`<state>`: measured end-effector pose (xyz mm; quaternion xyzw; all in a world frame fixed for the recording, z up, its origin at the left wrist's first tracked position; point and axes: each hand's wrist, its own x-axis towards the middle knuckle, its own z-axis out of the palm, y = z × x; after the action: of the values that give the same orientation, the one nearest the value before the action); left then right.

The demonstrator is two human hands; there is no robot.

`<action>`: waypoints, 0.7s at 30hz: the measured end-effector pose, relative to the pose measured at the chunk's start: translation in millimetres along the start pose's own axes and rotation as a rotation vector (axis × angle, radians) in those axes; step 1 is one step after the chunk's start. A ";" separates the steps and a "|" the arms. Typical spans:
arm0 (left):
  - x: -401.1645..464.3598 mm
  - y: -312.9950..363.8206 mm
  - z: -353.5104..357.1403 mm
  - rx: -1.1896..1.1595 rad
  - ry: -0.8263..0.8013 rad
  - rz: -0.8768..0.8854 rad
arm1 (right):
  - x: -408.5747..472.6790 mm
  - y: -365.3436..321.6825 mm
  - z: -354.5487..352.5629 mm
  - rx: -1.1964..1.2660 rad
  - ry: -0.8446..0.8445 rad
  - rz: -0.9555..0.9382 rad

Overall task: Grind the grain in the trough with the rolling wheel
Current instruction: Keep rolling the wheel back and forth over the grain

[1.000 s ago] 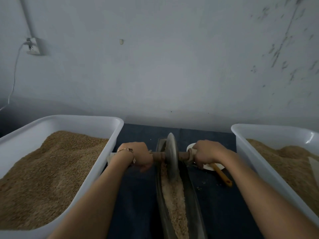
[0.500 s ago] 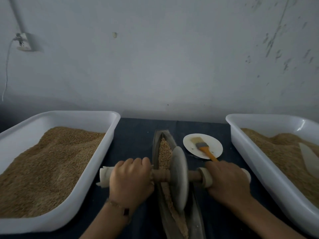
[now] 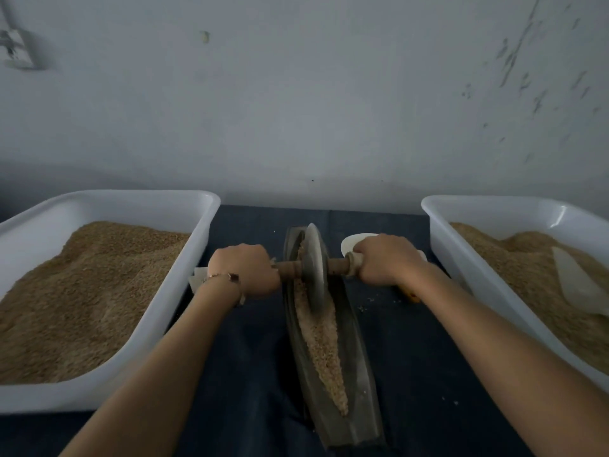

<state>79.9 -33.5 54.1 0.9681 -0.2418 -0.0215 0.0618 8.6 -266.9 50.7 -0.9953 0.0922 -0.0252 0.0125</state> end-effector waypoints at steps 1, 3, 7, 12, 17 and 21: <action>-8.3 0.4 5.7 0.051 0.091 0.012 | -12.8 -1.1 7.3 -0.017 0.118 -0.013; -32.6 2.5 20.0 0.177 0.346 0.071 | -41.6 -2.5 24.3 -0.063 0.365 -0.082; -81.2 7.8 47.8 0.166 0.824 0.244 | -82.5 1.4 49.4 -0.101 0.900 -0.291; -88.7 1.4 58.2 0.178 0.930 0.259 | -87.6 0.4 53.0 -0.150 0.986 -0.344; -42.0 1.0 32.4 0.198 0.428 0.093 | -45.6 -1.9 29.0 -0.130 0.525 -0.161; 2.8 1.3 4.5 0.120 0.162 0.100 | -3.0 4.3 11.3 -0.053 0.064 -0.032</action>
<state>81.4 -36.5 49.7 0.9554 -0.2848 0.0744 0.0241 5.4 -270.3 39.1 -0.9954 0.0771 -0.0550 -0.0171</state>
